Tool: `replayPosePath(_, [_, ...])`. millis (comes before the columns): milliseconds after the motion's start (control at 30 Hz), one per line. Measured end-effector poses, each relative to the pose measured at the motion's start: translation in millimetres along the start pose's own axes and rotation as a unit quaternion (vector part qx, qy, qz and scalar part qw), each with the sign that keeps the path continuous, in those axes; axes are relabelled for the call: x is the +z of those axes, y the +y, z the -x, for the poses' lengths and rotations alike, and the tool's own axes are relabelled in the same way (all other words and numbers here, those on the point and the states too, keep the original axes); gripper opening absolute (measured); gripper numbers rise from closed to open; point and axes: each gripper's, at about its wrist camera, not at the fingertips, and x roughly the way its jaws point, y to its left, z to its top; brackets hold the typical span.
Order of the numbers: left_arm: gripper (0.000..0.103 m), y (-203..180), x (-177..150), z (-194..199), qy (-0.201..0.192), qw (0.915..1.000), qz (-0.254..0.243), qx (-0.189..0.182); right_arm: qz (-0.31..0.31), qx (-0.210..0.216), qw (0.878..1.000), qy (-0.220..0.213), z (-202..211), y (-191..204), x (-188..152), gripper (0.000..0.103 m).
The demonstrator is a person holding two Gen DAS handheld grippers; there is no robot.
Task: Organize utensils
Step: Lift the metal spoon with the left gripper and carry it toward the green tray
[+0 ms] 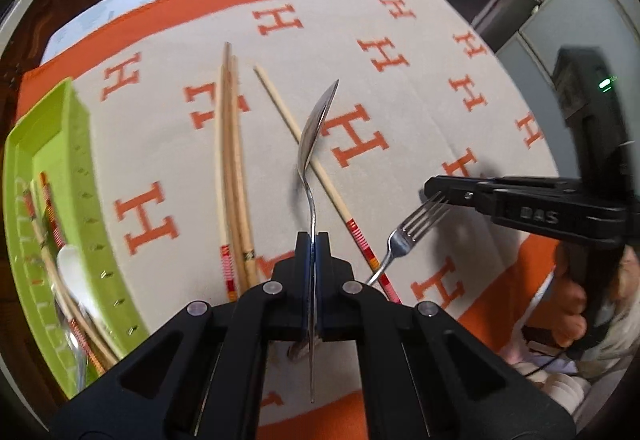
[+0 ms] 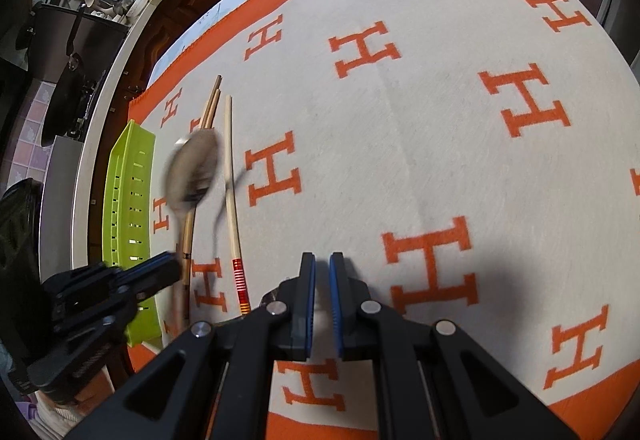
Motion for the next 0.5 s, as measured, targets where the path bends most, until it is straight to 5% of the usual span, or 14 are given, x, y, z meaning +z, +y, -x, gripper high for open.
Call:
replayPosePath(333, [0.000,58.6,-31.2,102.3,-0.097,0.9917,0.079,0.030,-0.052,0.045,0.998,-0.005,-3.6,-12.6,-8.6,0.009])
replayPosePath(400, [0.000,75.8,-38.1,117.9,-0.111,0.9881,0.097,0.044,-0.064,0.054,0.996,-0.013,-2.0,-15.4,-11.9,0.022])
replayPosePath(500, [0.000,100.7,-46.5,130.8,-0.122,0.9830,0.123,0.063,-0.089,0.065,0.993,-0.039,3.6,-21.1,-17.9,0.028])
